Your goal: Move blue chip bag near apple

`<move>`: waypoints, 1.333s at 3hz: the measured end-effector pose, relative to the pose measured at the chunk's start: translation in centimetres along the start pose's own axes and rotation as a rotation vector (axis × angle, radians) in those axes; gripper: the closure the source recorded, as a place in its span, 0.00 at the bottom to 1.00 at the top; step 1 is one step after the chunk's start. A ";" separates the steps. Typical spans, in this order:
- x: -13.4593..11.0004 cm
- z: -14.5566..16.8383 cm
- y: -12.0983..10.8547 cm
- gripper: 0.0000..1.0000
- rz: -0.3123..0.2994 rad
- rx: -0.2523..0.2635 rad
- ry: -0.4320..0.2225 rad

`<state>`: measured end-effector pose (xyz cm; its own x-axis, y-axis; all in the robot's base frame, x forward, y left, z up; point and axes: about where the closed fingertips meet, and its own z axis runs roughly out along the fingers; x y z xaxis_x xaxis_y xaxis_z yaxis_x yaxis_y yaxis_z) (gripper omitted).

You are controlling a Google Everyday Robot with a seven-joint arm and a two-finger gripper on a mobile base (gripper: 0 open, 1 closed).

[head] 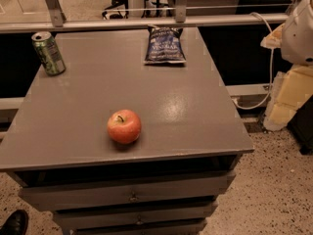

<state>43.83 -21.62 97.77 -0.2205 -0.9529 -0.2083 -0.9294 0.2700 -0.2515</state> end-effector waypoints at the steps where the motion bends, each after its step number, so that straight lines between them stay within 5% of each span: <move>1: 0.0 0.0 0.0 0.00 0.000 0.000 0.000; 3: -4.0 2.7 -7.8 0.00 0.046 0.060 -0.210; 4: -8.3 5.1 -11.8 0.00 0.077 0.077 -0.360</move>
Offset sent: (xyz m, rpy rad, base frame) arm 0.0878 0.0109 -0.0012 0.1844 -0.0973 -0.0222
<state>58.16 -16.19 97.67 -0.1578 -0.8236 -0.5448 -0.8863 0.3614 -0.2897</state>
